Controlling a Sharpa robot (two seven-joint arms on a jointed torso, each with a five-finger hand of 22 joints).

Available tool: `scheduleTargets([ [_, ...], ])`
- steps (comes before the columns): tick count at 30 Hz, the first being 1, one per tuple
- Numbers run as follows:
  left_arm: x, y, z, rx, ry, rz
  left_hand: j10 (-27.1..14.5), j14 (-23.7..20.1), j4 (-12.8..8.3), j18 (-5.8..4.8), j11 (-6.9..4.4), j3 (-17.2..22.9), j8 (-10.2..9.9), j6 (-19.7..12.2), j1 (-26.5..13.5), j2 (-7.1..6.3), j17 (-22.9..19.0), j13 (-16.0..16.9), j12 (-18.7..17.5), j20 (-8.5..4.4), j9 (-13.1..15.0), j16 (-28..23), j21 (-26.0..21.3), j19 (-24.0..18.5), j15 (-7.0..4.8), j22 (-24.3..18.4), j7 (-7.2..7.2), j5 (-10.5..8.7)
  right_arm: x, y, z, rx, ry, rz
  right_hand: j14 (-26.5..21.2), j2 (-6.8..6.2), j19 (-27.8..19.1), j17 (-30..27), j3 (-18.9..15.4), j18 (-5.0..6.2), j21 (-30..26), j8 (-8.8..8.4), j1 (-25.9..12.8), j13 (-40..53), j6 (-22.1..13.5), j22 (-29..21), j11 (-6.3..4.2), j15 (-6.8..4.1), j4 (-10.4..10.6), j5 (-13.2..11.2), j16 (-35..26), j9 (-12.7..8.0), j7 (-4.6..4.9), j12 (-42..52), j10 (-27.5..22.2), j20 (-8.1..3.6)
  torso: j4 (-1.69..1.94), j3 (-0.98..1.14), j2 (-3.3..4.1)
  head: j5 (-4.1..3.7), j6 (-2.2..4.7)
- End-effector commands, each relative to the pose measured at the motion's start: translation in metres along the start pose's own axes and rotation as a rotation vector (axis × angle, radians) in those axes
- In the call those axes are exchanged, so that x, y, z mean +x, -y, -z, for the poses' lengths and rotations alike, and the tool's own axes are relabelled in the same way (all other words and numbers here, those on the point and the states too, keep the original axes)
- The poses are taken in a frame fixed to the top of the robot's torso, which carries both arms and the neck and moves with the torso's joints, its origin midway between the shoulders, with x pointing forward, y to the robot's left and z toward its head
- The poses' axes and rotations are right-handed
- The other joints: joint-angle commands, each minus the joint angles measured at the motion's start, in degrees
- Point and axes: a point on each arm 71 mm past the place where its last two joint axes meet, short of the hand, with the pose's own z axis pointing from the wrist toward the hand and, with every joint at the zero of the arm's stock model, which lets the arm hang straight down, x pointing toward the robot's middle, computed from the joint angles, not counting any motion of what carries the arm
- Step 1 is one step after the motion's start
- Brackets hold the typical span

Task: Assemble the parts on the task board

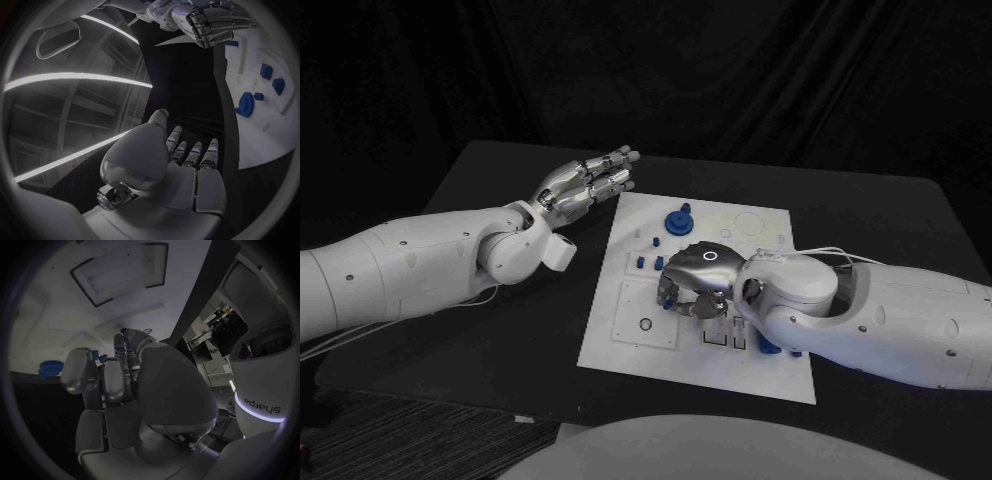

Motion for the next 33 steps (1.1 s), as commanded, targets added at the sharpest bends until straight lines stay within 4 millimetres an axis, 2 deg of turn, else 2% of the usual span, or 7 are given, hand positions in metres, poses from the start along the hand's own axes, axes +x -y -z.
scheduleTargets([
  [1, 0.002, 0.0, -0.001, 0.008, -0.011, 0.017, 0.02, 0.07, -0.08, -0.35, 0.2, 0.36, 0.31, 0.32, 0.22, 0.51, 0.08, 0.08, 0.22, -0.1, 0.05, 0.35, 0.01, 0.1, 0.41, -0.06, -0.13, 0.24, 0.004, 0.0, -0.001, 0.021, -0.034, 0.008, -0.58, 0.12, -0.56, -0.32, -0.22, 0.9, -0.92, -0.29, -0.98, -0.08, -1.39, 8.27, 0.61, 0.29, 0.08, -0.98, -0.48, -0.33, 0.39, -0.67, -1.3, 0.23, 0.02, 0.02, 0.09, 0.13, -0.01],
  [9, 0.002, -0.001, 0.0, 0.006, -0.012, 0.019, 0.01, 0.08, -0.17, -0.37, 0.26, 0.46, 0.37, 0.56, 0.29, 0.58, 0.08, 0.07, 0.22, -0.1, 0.09, 0.35, 0.01, 0.09, 0.47, -0.1, -0.02, 0.27, 0.007, 0.0, -0.002, 0.025, -0.054, 0.008, -1.03, -0.63, -1.18, -0.34, -0.69, 1.18, -2.58, -0.36, -2.82, -0.07, -7.0, 7.93, 1.32, 0.98, 1.21, -4.37, -0.64, -0.61, 0.16, -1.89, -5.28, 0.96, -0.04, 0.03, 0.11, 0.22, -0.01],
  [13, 0.002, -0.002, 0.0, 0.004, -0.012, 0.019, 0.01, 0.08, -0.17, -0.37, 0.26, 0.46, 0.37, 0.56, 0.29, 0.58, 0.08, 0.07, 0.22, -0.1, 0.09, 0.35, 0.01, 0.09, 0.47, -0.1, -0.02, 0.27, 0.007, 0.002, -0.001, 0.029, -0.042, 0.006, -3.05, -0.84, -3.17, -2.5, -3.79, 1.88, -7.02, -0.22, -4.68, -0.08, -16.5, 6.95, 2.72, 0.9, 1.91, -7.73, -2.12, -0.55, -3.29, -2.46, -15.49, 1.03, -0.09, 0.05, 0.09, 0.37, -0.01],
  [20, 0.001, -0.002, 0.001, 0.003, -0.009, 0.019, 0.0, 0.08, -0.24, -0.37, 0.3, 0.52, 0.39, 0.63, 0.33, 0.59, 0.08, 0.07, 0.22, -0.1, 0.1, 0.35, -0.01, 0.08, 0.5, -0.15, 0.02, 0.29, 0.001, 0.008, 0.008, 0.041, 0.057, -0.007, -5.34, -0.03, -5.11, -3.99, -11.4, 2.49, -11.58, 0.04, -4.21, 0.86, -19.86, 6.27, 3.14, 1.25, 4.11, -10.64, -2.66, -0.33, -4.31, 0.86, -26.62, 1.44, -0.19, 0.06, -0.07, 0.67, -0.01],
  [25, 0.002, -0.002, 0.001, 0.003, -0.01, 0.019, 0.04, 0.12, -0.27, -0.38, 0.31, 0.53, 0.41, 0.72, 0.34, 0.58, 0.09, 0.08, 0.23, -0.11, 0.12, 0.38, 0.02, 0.12, 0.51, -0.06, 0.04, 0.29, -0.017, 0.018, 0.027, 0.064, 0.142, -0.004, -4.2, -2.26, -3.46, -2.57, -14.75, 2.08, -9.37, -0.06, -1.31, 0.13, -21.29, 6.91, 3.52, 1.39, 11.37, -10.87, -1.33, -0.48, -5.12, 3.43, -31.13, 1.54, 0.19, 0.16, -0.1, -0.11, -0.01],
  [28, 0.001, -0.002, 0.001, 0.003, -0.006, 0.017, 0.04, 0.12, -0.27, -0.38, 0.31, 0.53, 0.41, 0.72, 0.34, 0.58, 0.09, 0.08, 0.23, -0.11, 0.12, 0.38, 0.02, 0.12, 0.51, -0.06, 0.04, 0.29, -0.035, 0.03, 0.043, 0.102, 0.181, -0.002, -3.43, -4.86, -2.49, -2.02, -17.24, 1.84, -7.87, 0.14, -2.42, -0.64, -20.58, 7.25, 3.75, 1.42, 12.06, -11.67, -0.91, -0.42, -6.1, 2.5, -34.19, 1.58, 0.03, 0.18, 0.02, -0.31, -0.01],
  [33, 0.0, -0.002, 0.002, 0.003, -0.001, 0.014, 0.06, 0.11, -0.3, -0.38, 0.32, 0.54, 0.42, 0.78, 0.35, 0.55, 0.09, 0.09, 0.24, -0.11, 0.12, 0.38, 0.03, 0.14, 0.51, -0.04, 0.04, 0.3, -0.057, 0.054, 0.071, 0.199, 0.19, -0.021, -2.45, -5.82, -1.42, -0.84, -18.47, 1.53, -6.03, -0.24, -5.96, -0.69, -22.11, 7.69, 3.87, 1.39, 12.15, -12.69, -0.16, -0.66, -6.22, 2.41, -34.89, 1.52, -0.17, -0.06, -0.27, -0.78, -0.01],
])
